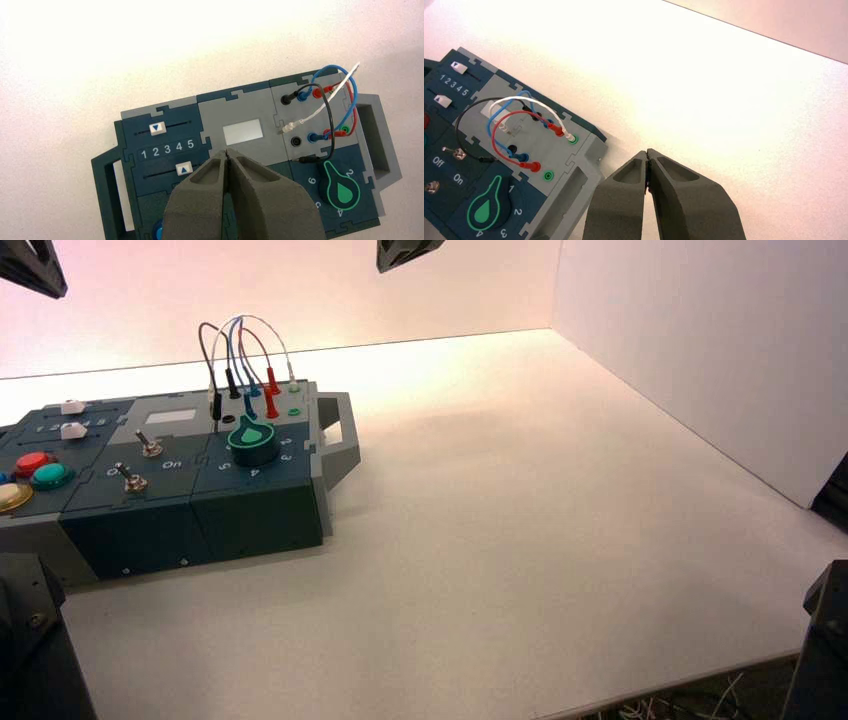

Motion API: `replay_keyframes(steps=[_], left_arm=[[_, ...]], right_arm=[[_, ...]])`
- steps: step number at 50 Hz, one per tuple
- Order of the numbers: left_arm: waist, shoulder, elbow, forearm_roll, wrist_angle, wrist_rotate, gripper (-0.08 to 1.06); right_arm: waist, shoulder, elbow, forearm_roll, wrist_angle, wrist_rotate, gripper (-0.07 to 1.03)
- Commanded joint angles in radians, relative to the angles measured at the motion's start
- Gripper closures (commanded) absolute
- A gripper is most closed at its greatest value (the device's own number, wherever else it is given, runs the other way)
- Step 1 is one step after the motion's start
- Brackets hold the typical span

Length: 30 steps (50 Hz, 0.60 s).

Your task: Flip the bottom switch off with the left gripper.

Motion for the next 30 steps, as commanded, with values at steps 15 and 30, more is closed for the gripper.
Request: replay_keyframes(steps=[15,30], left_arm=[[0.005,-0.006,-0.011,-0.008,-0.003,0.003,1.01],[0.005,-0.006,-0.008,-0.006,-0.002,0.003,1.01]], right_arm=[[-0.005,-0.043,-0.018,0.002,0.018,0.0,0.98],[-0.018,-0.069,-0.018,0.002,0.02,0.0,0.98]])
